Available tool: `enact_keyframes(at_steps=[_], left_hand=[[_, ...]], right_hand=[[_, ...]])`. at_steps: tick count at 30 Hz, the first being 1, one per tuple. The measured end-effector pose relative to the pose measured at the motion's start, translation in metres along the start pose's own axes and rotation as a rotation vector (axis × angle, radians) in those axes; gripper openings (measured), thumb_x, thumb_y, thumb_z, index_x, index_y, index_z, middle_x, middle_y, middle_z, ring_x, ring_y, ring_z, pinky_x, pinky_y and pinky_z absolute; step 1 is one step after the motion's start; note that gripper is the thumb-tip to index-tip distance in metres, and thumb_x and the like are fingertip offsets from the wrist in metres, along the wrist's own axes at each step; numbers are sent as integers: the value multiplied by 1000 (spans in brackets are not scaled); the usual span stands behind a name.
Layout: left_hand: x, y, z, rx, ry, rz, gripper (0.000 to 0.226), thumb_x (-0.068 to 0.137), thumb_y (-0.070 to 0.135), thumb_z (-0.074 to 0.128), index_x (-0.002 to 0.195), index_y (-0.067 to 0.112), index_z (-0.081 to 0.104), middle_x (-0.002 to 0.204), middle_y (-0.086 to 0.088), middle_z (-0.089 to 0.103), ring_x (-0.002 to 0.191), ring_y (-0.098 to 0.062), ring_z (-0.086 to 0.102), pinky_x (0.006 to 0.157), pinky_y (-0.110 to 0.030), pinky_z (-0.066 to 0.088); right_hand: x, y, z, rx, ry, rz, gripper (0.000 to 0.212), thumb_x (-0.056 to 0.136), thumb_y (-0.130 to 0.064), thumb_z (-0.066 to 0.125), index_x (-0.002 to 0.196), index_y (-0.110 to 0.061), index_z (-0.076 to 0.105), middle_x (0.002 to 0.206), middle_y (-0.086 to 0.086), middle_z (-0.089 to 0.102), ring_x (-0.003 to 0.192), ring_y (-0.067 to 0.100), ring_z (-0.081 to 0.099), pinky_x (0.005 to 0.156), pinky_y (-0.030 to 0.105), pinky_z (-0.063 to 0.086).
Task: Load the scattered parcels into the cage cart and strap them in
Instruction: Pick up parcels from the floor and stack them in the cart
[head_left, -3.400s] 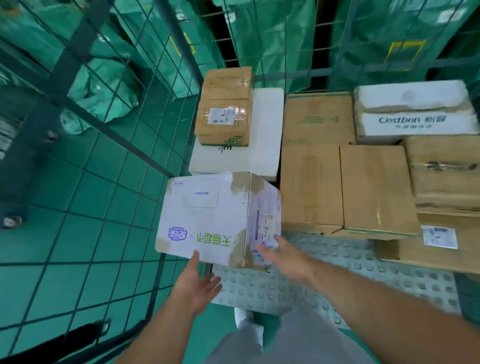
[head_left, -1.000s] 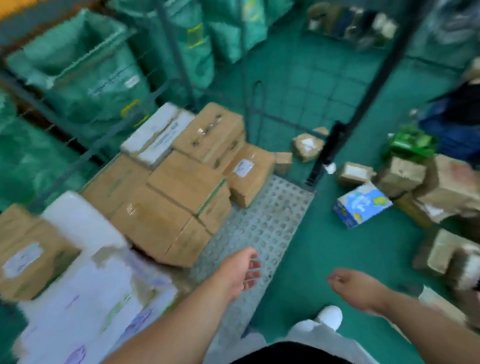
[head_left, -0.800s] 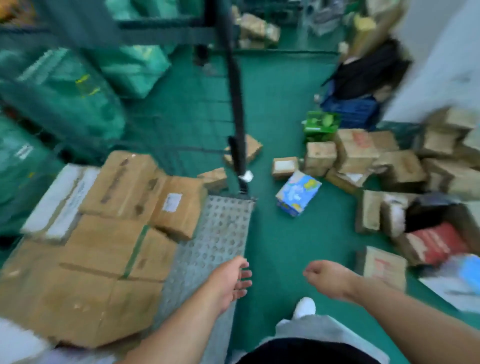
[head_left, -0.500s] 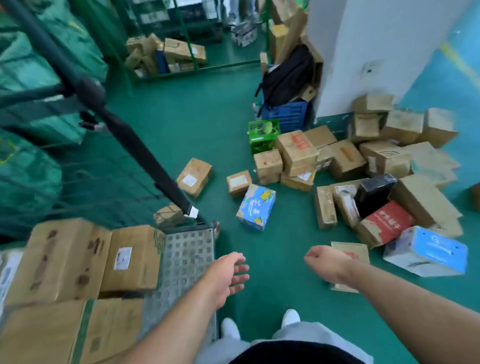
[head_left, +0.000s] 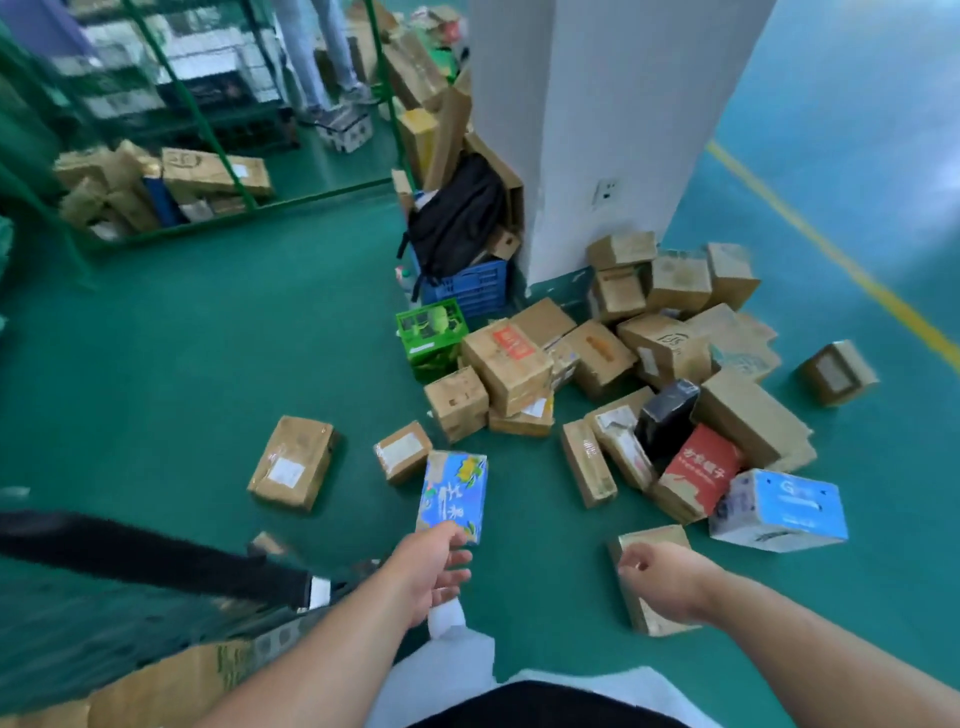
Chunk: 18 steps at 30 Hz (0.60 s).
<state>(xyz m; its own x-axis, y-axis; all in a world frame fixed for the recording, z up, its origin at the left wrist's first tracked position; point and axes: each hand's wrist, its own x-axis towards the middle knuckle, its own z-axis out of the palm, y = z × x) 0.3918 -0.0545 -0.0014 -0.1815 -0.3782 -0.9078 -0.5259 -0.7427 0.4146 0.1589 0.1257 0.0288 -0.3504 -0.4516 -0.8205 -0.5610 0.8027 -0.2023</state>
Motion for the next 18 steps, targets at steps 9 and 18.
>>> enact_keyframes(at_steps=[9,18], left_hand=[[48,138,17,173,-28,63,11,97,26,55,96,17,61,92,-4,65,74,-20,60,61,-28,45],[93,189,149,381,-116,-16,19,98,32,57,96,15,64,91,-3,68,79,-22,65,68,-31,46]], right_hand=[[29,-30,-35,131,10,-1,33,101,-42,42,124,-31,63,119,-11,62,112,13,56,98,29,45],[90,64,-89,306,33,78,33,100,-38,42,124,-30,64,126,-6,64,107,16,58,91,29,47]])
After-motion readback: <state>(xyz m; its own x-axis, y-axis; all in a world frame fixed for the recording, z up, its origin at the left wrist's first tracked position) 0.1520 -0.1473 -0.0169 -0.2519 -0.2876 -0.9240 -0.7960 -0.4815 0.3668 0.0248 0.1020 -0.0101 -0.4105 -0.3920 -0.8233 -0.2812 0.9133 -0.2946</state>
